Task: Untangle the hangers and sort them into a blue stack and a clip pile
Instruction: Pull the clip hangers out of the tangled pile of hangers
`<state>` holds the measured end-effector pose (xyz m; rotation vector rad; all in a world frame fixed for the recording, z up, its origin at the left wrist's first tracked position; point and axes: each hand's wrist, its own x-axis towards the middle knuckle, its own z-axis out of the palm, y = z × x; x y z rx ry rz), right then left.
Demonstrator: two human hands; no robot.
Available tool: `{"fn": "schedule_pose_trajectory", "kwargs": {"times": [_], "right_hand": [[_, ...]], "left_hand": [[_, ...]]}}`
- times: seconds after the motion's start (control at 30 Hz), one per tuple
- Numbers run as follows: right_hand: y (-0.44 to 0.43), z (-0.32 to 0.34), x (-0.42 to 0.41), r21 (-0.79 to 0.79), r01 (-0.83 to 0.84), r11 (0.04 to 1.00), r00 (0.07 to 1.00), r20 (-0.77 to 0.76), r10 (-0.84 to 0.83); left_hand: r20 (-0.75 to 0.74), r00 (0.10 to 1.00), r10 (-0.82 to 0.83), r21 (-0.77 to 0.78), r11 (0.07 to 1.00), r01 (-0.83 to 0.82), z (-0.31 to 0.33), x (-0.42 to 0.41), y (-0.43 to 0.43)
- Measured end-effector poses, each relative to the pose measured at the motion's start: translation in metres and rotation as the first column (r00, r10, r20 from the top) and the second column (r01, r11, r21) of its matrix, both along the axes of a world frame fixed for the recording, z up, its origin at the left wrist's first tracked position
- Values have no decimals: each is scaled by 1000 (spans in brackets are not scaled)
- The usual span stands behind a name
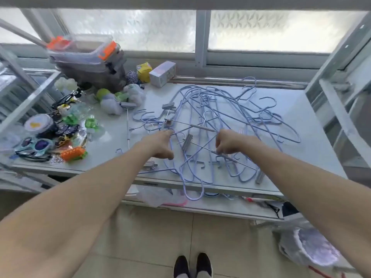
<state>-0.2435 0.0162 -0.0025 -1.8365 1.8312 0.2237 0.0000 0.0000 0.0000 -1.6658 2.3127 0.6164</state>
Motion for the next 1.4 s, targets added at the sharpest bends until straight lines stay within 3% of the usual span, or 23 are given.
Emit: {"fn": "schedule_pose_trajectory", "kwargs": {"times": [0.3, 0.6, 0.87, 1.07, 1.4], "right_hand": [[4, -7, 7, 27, 5, 1000, 1000, -9, -4], [8, 5, -2, -112, 25, 993, 998, 53, -20], [26, 23, 7, -245, 221, 944, 937, 323, -136], [23, 30, 21, -324, 302, 897, 893, 426, -146], [39, 37, -12, -345, 382, 857, 906, 321, -275]], "left_hand": [[73, 997, 29, -48, 999, -25, -4, 7, 1], [122, 993, -6, -37, 999, 10, 11, -2, -9], [63, 997, -33, -2, 999, 33, 12, -7, -5], [-2, 1000, -12, 33, 999, 12, 12, -5, -3], [-18, 999, -39, 64, 997, 40, 14, -39, -1]]}}
